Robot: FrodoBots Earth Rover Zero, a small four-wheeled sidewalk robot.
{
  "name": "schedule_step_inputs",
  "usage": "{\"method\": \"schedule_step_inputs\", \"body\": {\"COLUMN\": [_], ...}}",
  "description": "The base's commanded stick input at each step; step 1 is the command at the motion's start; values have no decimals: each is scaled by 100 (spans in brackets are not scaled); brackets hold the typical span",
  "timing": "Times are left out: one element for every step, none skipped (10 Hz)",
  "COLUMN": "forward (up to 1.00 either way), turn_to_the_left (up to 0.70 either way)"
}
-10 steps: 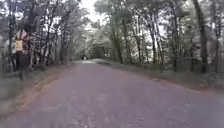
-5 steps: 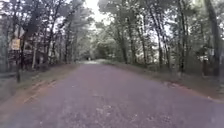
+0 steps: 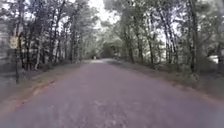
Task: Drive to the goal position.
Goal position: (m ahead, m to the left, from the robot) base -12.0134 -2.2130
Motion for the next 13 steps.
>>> {"method": "schedule_step_inputs", "body": {"forward": [70, 70, 70, 70, 70, 70, 70, 70, 70, 70, 70, 70, 70], "turn_to_the_left": [14, 14, 14, 14, 14, 14, 14, 14, 14, 14, 14, 0, 0]}}
